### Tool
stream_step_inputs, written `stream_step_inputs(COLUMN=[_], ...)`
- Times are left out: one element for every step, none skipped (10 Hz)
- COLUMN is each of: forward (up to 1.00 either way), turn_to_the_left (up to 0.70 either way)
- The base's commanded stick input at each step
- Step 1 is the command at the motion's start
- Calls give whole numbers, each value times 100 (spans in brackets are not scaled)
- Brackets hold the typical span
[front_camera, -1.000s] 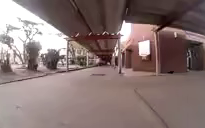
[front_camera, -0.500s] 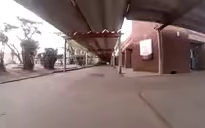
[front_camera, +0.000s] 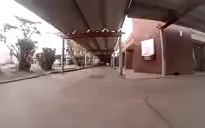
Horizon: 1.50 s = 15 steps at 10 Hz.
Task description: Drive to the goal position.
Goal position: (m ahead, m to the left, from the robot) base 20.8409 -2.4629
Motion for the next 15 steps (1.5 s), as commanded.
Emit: stream_step_inputs(forward=[70,70,70,70,70,70,70,70,70,70,70,70,70,70,70], turn_to_the_left=[0,0,0,0,0,0,0,0,0,0,0,0,0,0,0])
